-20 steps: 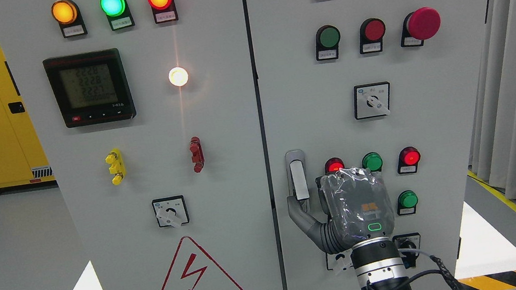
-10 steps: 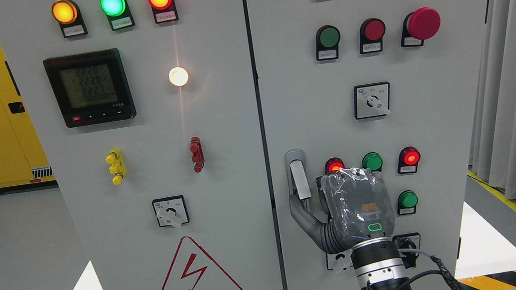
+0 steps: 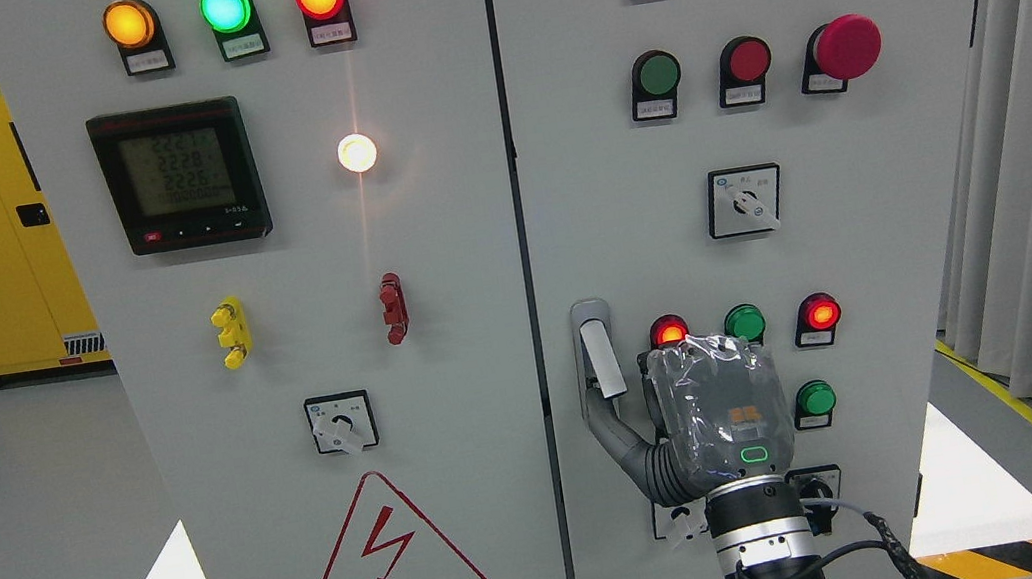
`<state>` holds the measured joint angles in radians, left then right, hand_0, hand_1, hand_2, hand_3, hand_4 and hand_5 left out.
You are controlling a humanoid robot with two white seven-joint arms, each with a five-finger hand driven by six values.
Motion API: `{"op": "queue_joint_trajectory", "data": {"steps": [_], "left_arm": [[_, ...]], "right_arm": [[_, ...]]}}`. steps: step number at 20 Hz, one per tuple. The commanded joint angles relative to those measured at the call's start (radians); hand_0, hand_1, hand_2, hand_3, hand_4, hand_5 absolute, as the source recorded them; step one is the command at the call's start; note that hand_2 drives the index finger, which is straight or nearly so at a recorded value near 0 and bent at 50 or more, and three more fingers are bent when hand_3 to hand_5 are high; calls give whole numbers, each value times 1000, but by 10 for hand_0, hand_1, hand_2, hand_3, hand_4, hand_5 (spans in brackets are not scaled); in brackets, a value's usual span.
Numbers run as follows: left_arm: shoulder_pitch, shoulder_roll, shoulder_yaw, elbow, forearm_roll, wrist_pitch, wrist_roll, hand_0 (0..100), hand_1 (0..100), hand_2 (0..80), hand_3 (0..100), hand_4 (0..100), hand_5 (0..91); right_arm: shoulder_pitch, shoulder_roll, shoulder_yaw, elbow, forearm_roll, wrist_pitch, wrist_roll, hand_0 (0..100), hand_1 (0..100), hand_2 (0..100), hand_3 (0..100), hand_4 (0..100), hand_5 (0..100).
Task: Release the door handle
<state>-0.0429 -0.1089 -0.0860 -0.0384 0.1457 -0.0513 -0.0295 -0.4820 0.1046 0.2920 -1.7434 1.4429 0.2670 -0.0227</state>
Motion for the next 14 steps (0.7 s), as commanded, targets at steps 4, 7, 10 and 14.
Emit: {"op": "queue_joint_trajectory", "data": {"steps": [4,7,10,14], "left_arm": [[0,0,0,0,0,1,0,120,556,0,0,0,0],[0,0,0,0,0,1,0,120,556,0,0,0,0],[0,0,0,0,0,1,0,120,556,0,0,0,0],[0,0,0,0,0,1,0,120,556,0,0,0,0]], "right_arm": [[0,0,-2,-4,-6,1,-2,520,349,1000,1000,1000,1000],[0,0,-2,-4,-6,3,-2,536,336,1000,1000,1000,1000],[0,0,-2,-4,-6,1,-2,593,317,1000,1000,1000,1000],[2,0,-4,-11,-6,3,-2,624,311,1000,1000,1000,1000]]}}
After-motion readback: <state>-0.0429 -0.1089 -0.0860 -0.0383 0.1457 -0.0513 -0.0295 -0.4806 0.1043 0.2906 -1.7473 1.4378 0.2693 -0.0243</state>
